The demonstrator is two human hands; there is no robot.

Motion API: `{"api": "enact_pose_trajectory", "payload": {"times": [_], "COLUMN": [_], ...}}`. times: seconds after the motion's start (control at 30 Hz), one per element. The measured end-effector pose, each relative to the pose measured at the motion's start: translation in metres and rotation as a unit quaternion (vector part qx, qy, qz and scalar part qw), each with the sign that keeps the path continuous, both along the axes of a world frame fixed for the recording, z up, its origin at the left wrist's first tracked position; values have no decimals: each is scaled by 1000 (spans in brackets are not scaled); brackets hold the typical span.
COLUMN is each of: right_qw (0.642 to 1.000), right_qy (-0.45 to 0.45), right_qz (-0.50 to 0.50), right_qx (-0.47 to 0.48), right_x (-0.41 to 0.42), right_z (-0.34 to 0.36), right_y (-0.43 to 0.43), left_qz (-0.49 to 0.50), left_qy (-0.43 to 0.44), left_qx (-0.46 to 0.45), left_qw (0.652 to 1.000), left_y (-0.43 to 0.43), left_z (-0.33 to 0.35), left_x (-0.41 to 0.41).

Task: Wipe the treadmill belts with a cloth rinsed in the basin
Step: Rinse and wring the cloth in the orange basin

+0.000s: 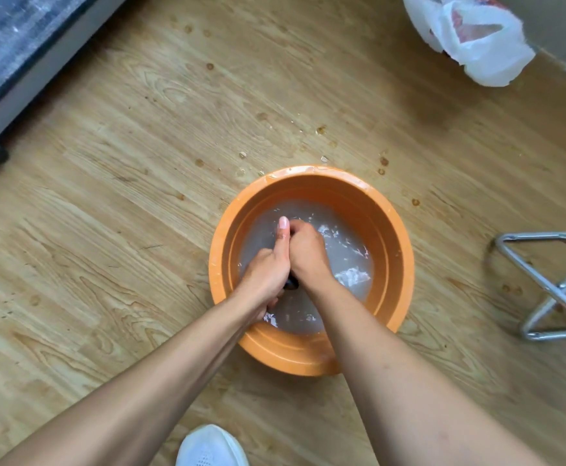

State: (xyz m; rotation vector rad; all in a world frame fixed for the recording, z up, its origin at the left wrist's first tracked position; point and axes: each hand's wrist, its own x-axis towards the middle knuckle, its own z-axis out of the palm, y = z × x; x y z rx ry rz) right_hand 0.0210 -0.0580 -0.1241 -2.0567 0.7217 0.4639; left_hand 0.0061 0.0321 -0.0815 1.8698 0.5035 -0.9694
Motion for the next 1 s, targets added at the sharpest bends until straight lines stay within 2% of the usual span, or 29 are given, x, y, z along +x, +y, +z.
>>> {"api": "enact_pose_trajectory", "payload": {"times": [0.13, 0.2, 0.33, 0.43, 0.5, 0.57, 0.63, 0.7, 0.77, 0.83, 0.93, 1.0], "right_qw": [999, 998, 989, 990, 990, 983, 975, 949, 898, 852, 801, 762], "right_qy": [27, 5, -56, -58, -95, -148, -168, -149, -122, -121, -104, -76], "right_qz": [-22, -46, -117, -96, -88, -97, -100, -145, -215, -278, -396, -434], "right_qx": [4, 38, 68, 82, 60, 50, 102, 237, 364, 426, 437, 475], "right_x": [12, 13, 0, -21, -33, -42, -46, -49, -51, -51, -47, -45], "right_z": [-8, -3, 11, 32, 50, 68, 80, 90, 93, 90, 82, 83], "right_y": [-23, -34, -57, -72, -75, -67, -50, -30, -18, -18, -25, -29], "left_qz": [-71, -98, -62, -37, -42, -48, -65, -97, -147, -173, -88, -9], "left_qy": [-66, -123, -266, -324, -381, -413, -417, -416, -409, -391, -329, -326], "left_qx": [21, 7, 31, 81, 99, 103, 83, 43, 21, -10, -101, -114], "left_qw": [995, 987, 962, 942, 918, 904, 903, 903, 900, 904, 935, 938], "left_y": [-4, -5, 17, 34, 36, 30, 16, 2, -4, -4, 3, 7], "left_z": [35, 55, 72, 81, 83, 79, 74, 73, 75, 80, 88, 87], "left_x": [-8, -10, 2, 14, 17, 16, 8, -9, -28, -43, -53, -49]}}
